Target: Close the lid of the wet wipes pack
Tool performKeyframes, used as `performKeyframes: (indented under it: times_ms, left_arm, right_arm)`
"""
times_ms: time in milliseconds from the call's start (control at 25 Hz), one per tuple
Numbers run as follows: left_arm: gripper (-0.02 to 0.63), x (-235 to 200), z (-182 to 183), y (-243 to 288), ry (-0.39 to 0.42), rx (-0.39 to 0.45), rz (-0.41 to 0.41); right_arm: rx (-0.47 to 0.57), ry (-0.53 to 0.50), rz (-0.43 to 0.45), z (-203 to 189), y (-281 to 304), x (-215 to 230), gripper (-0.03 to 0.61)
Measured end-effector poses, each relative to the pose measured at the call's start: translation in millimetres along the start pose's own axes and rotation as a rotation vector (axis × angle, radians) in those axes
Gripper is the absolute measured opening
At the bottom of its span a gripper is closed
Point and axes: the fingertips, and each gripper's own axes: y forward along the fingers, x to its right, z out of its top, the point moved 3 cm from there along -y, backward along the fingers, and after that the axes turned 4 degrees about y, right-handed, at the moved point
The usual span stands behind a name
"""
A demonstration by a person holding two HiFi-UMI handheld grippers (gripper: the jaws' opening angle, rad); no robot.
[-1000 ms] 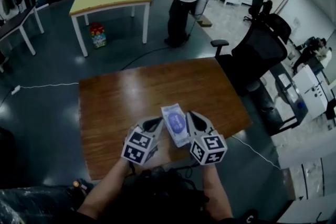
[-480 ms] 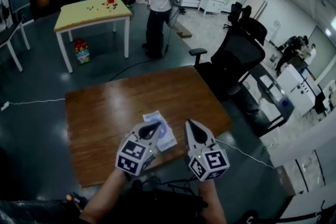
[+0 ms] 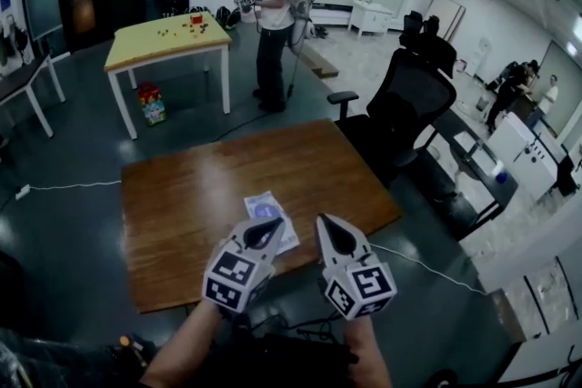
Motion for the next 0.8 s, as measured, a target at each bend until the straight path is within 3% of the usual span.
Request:
performKeyframes:
  times_ms: [800]
  left_arm:
    - [0.008, 40, 4, -19, 0.036, -0.005, 0.039]
  right_arm:
    - [0.053, 0.023, 0.055, 6, -39, -7, 0.009]
